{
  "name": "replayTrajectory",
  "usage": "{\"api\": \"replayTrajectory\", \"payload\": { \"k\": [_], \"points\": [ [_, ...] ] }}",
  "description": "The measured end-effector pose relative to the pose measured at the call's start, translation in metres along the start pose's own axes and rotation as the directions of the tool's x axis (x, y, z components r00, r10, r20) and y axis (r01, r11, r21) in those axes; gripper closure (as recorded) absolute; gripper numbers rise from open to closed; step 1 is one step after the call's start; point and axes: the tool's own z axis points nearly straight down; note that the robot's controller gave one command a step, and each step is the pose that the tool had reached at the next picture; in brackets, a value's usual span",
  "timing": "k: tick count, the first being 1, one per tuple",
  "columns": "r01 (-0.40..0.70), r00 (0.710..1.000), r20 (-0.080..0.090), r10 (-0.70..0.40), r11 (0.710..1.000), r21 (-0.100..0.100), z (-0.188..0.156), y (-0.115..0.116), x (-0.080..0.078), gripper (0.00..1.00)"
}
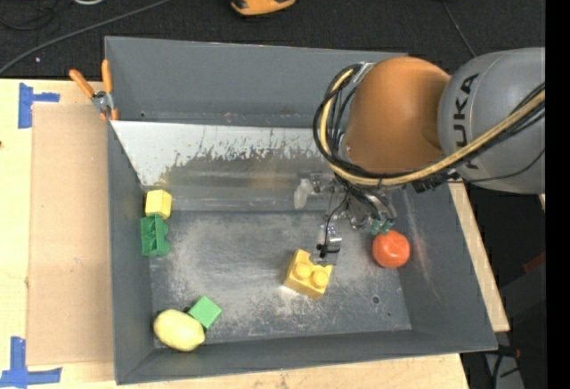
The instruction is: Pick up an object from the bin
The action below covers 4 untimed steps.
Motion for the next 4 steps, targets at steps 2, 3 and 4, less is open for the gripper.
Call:
{"api": "replayTrajectory", "payload": {
  "k": [2, 3, 4],
  "points": [
    [0.143, 0.99, 0.006, -0.143, 0.99, 0.003, 0.071, -0.022, 0.048, 0.0],
    [-0.083, 0.997, -0.001, 0.083, 0.997, 0.001, 0.09, -0.018, 0.077, 0.0],
    [0.173, 0.985, -0.003, -0.173, 0.985, 0.0, 0.103, -0.036, 0.072, 1.0]
  ]
}}
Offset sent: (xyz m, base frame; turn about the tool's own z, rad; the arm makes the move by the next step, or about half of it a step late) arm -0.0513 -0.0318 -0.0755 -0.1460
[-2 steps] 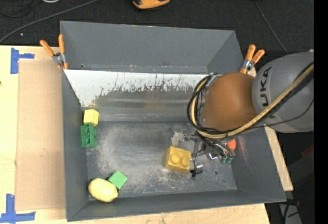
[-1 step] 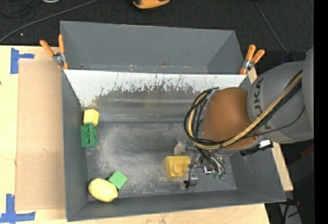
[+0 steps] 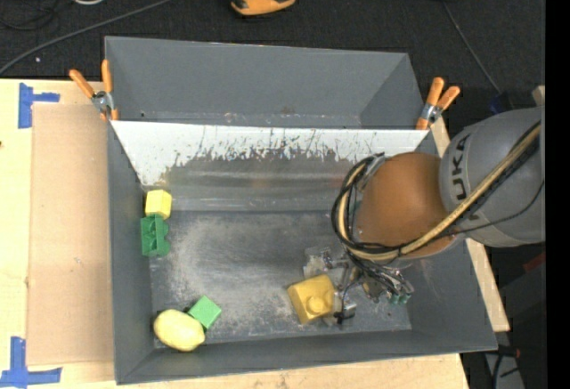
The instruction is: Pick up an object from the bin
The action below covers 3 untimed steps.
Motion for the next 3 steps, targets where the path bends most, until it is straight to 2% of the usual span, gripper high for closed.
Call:
{"api": "replayTrajectory", "payload": {
  "k": [1, 2, 3],
  "points": [
    [-0.001, 1.0, 0.0, 0.001, 1.0, 0.0, 0.0, 0.0, 0.0, 1.0],
    [0.004, 1.0, -0.005, -0.004, 1.0, -0.002, -0.073, 0.005, -0.007, 1.0],
    [0.009, 1.0, -0.011, -0.009, 1.0, -0.004, -0.155, -0.012, 0.0, 1.0]
  ]
}}
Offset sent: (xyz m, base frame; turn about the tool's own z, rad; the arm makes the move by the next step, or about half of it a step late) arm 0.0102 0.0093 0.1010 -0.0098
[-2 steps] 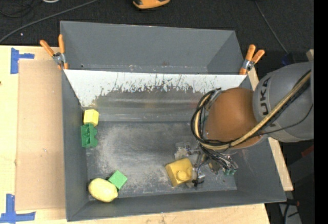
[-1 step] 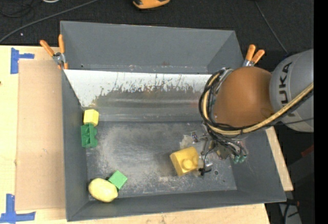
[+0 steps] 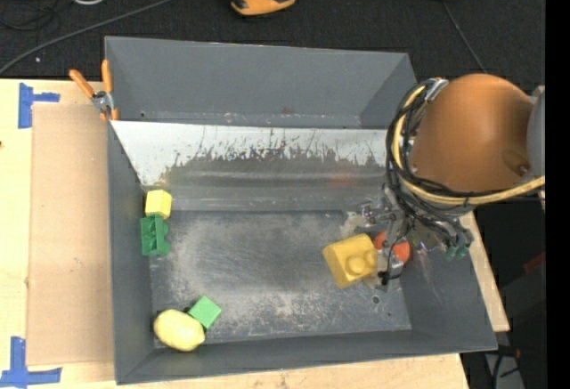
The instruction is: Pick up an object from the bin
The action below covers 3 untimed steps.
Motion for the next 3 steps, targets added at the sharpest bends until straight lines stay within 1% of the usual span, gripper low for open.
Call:
{"api": "replayTrajectory", "payload": {
  "k": [1, 2, 3],
  "points": [
    [0.181, 0.984, 0.004, -0.181, 0.984, 0.001, 0.055, 0.024, 0.001, 1.0],
    [0.159, 0.987, 0.001, -0.159, 0.987, -0.001, 0.067, 0.019, -0.001, 1.0],
    [0.159, 0.987, 0.004, -0.159, 0.987, -0.001, 0.127, 0.022, 0.009, 1.0]
  ]
}}
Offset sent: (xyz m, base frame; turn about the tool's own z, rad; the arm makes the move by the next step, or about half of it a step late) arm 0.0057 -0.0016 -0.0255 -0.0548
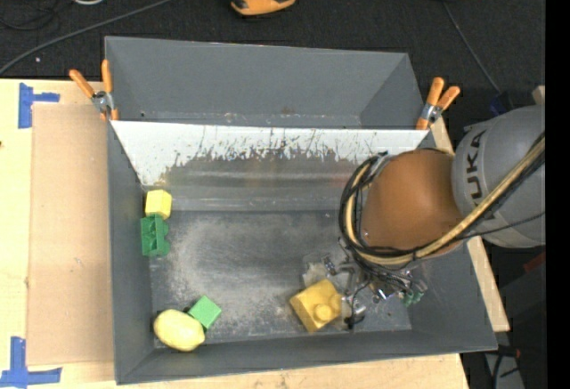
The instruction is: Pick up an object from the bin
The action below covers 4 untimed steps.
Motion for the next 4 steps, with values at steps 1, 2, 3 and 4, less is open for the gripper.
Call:
{"api": "replayTrajectory", "payload": {
  "k": [1, 2, 3, 4],
  "points": [
    [-0.058, 0.998, 0.01, 0.058, 0.998, 0.005, 0.004, -0.013, -0.001, 1.0],
    [-0.066, 0.998, 0.011, 0.066, 0.998, 0.005, 0.001, -0.015, -0.001, 1.0],
    [-0.067, 0.998, 0.011, 0.067, 0.998, 0.005, 0.001, -0.015, -0.001, 1.0],
    [0.275, 0.961, 0.011, -0.275, 0.961, 0.007, -0.042, -0.001, -0.049, 1.0]
  ]
}}
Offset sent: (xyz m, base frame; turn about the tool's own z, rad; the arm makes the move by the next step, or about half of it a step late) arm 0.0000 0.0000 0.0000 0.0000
